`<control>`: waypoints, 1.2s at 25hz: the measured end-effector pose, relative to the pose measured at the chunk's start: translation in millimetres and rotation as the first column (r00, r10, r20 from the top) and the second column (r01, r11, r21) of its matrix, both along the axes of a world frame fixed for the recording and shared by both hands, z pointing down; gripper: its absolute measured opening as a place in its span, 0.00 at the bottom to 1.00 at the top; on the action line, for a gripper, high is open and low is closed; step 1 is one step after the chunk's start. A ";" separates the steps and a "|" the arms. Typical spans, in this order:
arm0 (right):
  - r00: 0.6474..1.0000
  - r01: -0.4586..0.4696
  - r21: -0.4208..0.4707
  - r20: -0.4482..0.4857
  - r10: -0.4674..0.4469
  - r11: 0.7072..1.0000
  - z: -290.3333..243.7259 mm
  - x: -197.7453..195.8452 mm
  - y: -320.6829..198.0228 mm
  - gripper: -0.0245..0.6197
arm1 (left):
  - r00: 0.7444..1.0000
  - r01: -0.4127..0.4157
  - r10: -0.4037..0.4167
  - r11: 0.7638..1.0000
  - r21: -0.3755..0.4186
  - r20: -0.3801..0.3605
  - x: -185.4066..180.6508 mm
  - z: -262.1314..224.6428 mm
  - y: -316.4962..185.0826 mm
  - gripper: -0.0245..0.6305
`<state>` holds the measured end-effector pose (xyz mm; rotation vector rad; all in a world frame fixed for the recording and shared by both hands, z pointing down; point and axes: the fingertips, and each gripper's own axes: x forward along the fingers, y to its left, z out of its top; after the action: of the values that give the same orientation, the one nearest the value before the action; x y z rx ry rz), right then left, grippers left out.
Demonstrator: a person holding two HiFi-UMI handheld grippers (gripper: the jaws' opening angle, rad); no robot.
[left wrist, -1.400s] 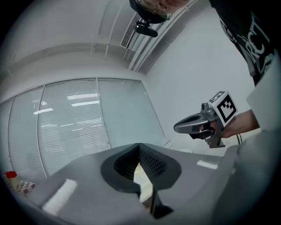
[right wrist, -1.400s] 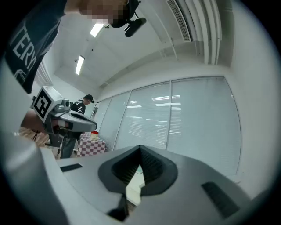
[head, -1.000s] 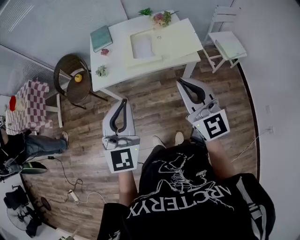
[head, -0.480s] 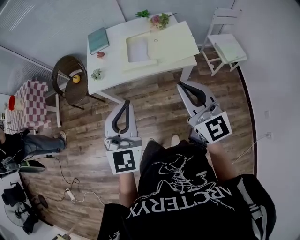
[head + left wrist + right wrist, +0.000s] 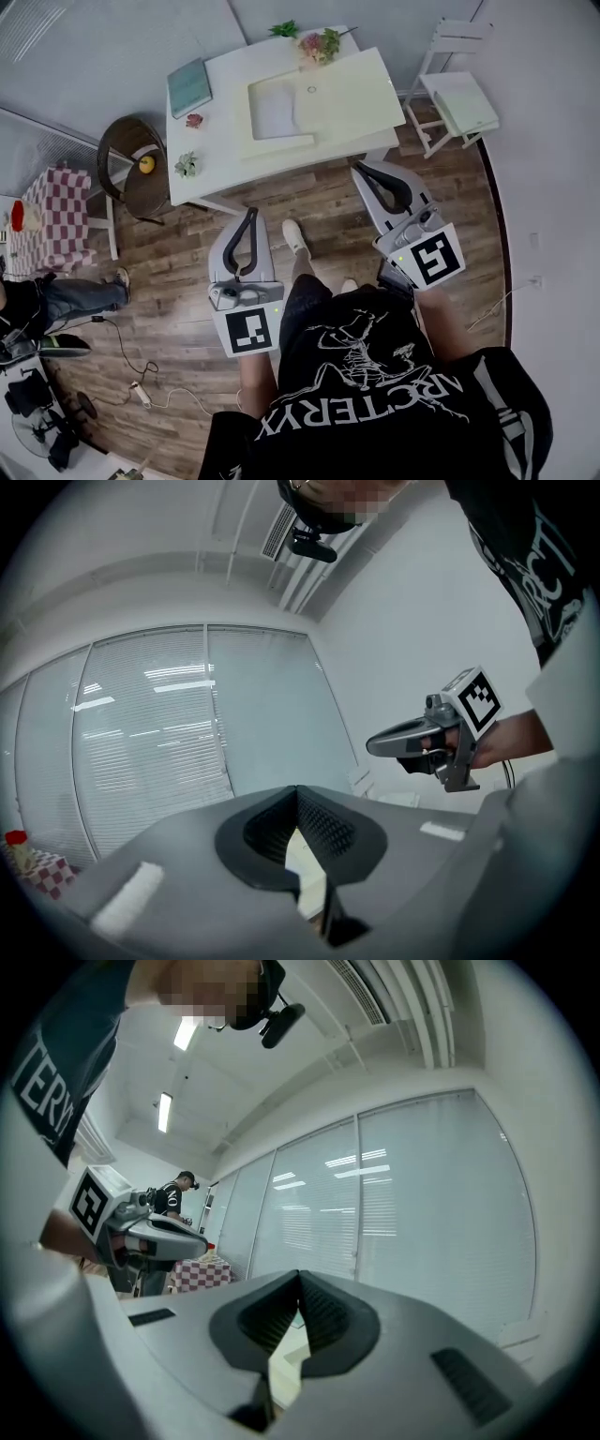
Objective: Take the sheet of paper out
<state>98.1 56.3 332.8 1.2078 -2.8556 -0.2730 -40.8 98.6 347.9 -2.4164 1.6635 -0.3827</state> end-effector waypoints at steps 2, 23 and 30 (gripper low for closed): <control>1.000 -0.007 -0.004 -0.004 0.007 1.000 4.0 -12.1 -25.7 0.05 | 1.000 -0.011 0.011 1.000 -0.006 -0.003 -11.0 7.5 -29.1 0.06; 0.997 -0.066 -0.067 -0.032 0.064 0.996 3.7 -130.8 -241.6 0.05 | 0.985 -0.173 0.173 0.985 -0.009 -0.011 -105.2 -4.6 -261.7 0.06; 0.998 -0.016 -0.182 0.050 0.025 0.983 19.6 -111.7 -270.2 0.05 | 0.990 -0.143 0.143 0.989 -0.038 -0.016 -95.6 1.1 -279.2 0.05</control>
<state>-13.6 -213.9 352.4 1.2254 -2.8338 0.0200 -136.4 -180.6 349.0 -2.5527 1.4892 -0.3816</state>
